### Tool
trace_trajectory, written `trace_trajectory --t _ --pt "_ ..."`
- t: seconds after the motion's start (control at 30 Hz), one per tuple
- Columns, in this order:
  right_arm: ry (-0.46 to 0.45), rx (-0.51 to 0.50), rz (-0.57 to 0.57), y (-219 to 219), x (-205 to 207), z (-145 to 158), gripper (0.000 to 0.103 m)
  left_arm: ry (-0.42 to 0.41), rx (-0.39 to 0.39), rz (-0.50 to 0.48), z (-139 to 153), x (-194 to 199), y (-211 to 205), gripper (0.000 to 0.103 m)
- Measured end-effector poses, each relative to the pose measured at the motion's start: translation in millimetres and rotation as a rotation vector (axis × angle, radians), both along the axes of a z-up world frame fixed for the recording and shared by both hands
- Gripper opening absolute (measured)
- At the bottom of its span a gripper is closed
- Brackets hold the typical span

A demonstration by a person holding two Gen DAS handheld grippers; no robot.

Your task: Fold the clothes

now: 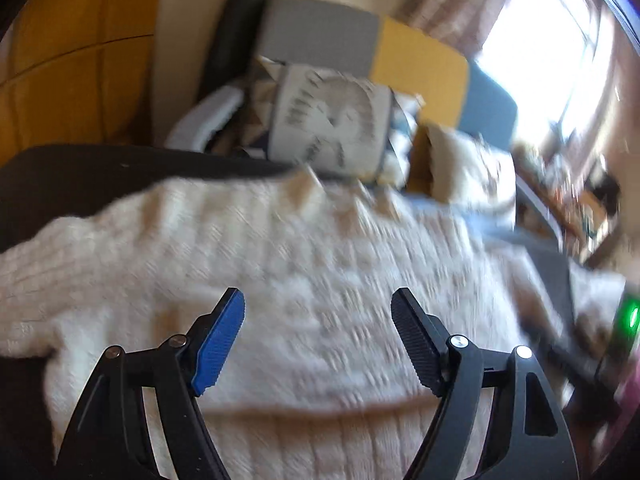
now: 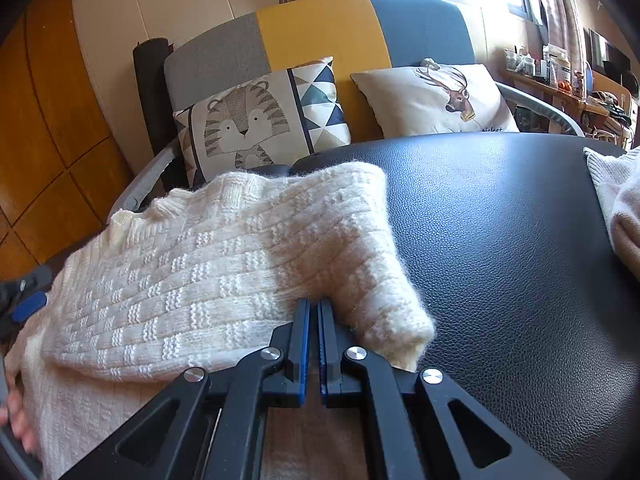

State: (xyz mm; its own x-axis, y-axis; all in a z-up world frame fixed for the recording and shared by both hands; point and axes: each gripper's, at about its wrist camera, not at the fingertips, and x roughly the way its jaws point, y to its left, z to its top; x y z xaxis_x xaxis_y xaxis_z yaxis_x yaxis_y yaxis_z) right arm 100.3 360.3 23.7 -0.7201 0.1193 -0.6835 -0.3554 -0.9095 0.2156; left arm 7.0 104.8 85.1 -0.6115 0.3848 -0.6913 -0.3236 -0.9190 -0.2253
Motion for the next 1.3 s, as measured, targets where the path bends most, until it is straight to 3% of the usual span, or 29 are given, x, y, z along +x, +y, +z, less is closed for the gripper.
trace_trajectory --t 0.1,0.17,0.27,0.5,0.6,0.7,0.9,1.03,1.3 --pt "0.001 -0.003 0.000 -0.3 -0.1 0.5 0.001 -0.048 -0.062 -0.013 -20.6 -6.5 3.5 0.077" --pt "0.003 -0.006 0.000 -0.5 0.0 0.7 0.001 -0.032 -0.068 0.017 -18.0 -9.4 -7.7 0.076" --pt "0.003 -0.007 0.000 -0.9 -0.1 0.7 0.001 -0.059 -0.147 0.087 -21.9 -18.8 -32.6 0.076" --pt "0.004 -0.006 0.000 -2.0 -0.1 0.2 0.001 -0.055 0.109 0.290 -12.4 14.7 -148.0 0.075" --pt "0.005 -0.007 0.000 -1.7 0.1 0.0 0.001 -0.027 0.111 0.442 -15.1 29.6 -208.3 0.075" --pt "0.005 -0.006 0.000 -2.0 -0.2 0.2 0.002 -0.053 0.141 0.626 -26.0 42.6 -283.4 0.075" --pt "0.010 -0.015 0.003 -2.2 -0.2 0.1 0.003 -0.171 0.356 0.963 -69.2 65.5 -399.0 0.075" --pt "0.007 -0.007 0.003 -3.8 -0.8 0.2 0.004 -0.176 0.511 1.016 -85.8 77.1 -435.8 0.075" --pt "0.009 -0.007 0.003 -4.6 -0.8 -0.7 0.004 -0.121 0.581 0.946 -96.8 60.4 -442.7 0.075"
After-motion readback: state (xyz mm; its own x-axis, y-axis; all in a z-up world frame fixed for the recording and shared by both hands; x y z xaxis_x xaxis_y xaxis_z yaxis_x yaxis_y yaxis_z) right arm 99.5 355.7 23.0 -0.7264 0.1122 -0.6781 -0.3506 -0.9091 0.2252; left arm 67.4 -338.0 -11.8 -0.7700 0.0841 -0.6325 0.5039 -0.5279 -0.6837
